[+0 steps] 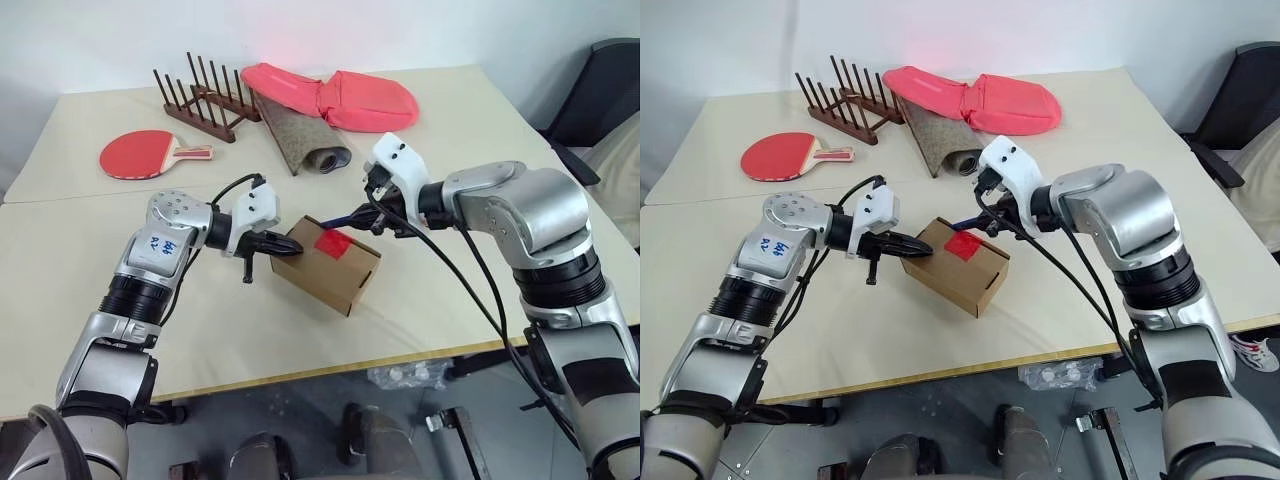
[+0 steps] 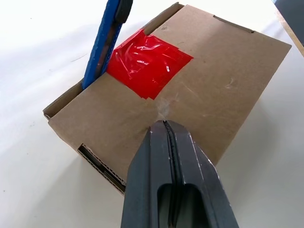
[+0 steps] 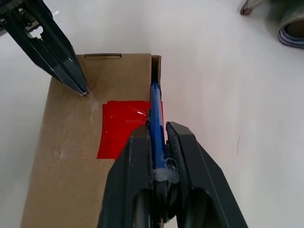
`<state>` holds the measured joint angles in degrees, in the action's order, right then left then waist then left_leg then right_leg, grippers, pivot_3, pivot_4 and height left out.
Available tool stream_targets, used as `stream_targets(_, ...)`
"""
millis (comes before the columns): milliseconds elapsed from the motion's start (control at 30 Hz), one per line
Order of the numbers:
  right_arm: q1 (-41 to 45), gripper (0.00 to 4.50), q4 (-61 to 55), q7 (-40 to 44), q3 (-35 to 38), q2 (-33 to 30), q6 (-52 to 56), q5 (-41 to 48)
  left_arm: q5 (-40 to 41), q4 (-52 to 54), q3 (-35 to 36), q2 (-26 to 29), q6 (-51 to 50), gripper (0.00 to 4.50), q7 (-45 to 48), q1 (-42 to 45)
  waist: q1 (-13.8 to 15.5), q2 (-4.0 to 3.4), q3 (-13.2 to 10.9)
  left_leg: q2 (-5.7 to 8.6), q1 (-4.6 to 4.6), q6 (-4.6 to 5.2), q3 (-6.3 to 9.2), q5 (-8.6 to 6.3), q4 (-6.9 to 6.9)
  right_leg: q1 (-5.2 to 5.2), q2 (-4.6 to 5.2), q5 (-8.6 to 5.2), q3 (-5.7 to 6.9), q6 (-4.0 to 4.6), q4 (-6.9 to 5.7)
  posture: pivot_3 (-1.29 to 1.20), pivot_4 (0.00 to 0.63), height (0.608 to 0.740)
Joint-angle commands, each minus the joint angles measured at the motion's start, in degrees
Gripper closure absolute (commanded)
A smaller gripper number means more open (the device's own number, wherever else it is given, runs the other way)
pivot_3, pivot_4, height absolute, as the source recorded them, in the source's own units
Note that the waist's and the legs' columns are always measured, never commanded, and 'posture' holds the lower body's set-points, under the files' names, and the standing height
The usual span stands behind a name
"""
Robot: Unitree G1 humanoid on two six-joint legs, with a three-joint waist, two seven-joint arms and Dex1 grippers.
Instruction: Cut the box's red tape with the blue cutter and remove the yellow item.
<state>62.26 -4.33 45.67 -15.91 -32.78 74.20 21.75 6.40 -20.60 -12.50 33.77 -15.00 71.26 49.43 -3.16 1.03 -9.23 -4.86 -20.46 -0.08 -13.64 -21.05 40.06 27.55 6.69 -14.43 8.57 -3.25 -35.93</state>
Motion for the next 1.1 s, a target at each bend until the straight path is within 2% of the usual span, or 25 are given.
stream_targets(33,2.5,4.34,0.6,1.2,-0.3,-0.6,1.7,1.3,-2.4,-0.2,-2.0,-0.1,-0.4,4.50,-0.4,0.5,0.0,0.00,0.0,0.00,0.00,0.00,0.00,0.00,0.00,0.00,0.00,0.00,0.00,0.00,0.00,0.00,0.150,0.740)
stream_targets(333,5.7,4.34,4.0,2.9,-1.9,-1.2,3.5,1.6,-3.9,-2.5,-3.4,-1.0,0.6,4.50,-0.4,1.9,0.2,0.00,0.0,0.00,0.00,0.00,0.00,0.00,0.03,-0.02,0.02,0.00,0.00,0.00,-0.01,0.00,0.150,0.740)
stream_targets(500,5.1,4.34,3.8,1.3,3.2,2.0,6.6,4.1,-3.8,-1.9,-3.1,-1.6,0.2,4.50,-0.8,1.5,0.1,0.00,0.0,0.00,0.01,0.00,0.01,0.00,0.04,-0.04,0.02,0.00,0.00,0.00,-0.02,0.00,0.150,0.740)
stream_targets(633,3.1,4.34,2.1,3.8,3.6,1.4,6.8,6.7,-3.7,-1.7,-2.9,-1.5,0.0,4.50,-0.9,1.0,0.1,0.00,0.0,0.00,0.01,0.00,0.02,0.00,0.03,-0.04,0.01,0.00,0.01,0.00,-0.02,0.00,0.150,0.740)
stream_targets(867,0.7,4.34,0.9,2.7,4.3,1.5,2.0,5.6,-3.5,-1.5,-2.8,-1.7,-0.2,4.50,-1.0,1.1,0.0,0.00,0.0,0.00,0.04,0.00,0.01,0.00,0.02,-0.04,0.00,0.00,0.01,0.00,-0.03,0.00,0.150,0.740)
stream_targets(1100,-0.6,4.34,-1.9,5.1,2.5,0.2,-0.7,6.3,-3.4,-0.7,-2.7,-1.3,-0.8,4.50,-0.7,0.8,-0.1,0.00,0.0,-0.01,0.04,0.00,0.01,0.00,0.01,-0.03,-0.01,0.00,0.00,0.00,-0.03,0.00,0.150,0.740)
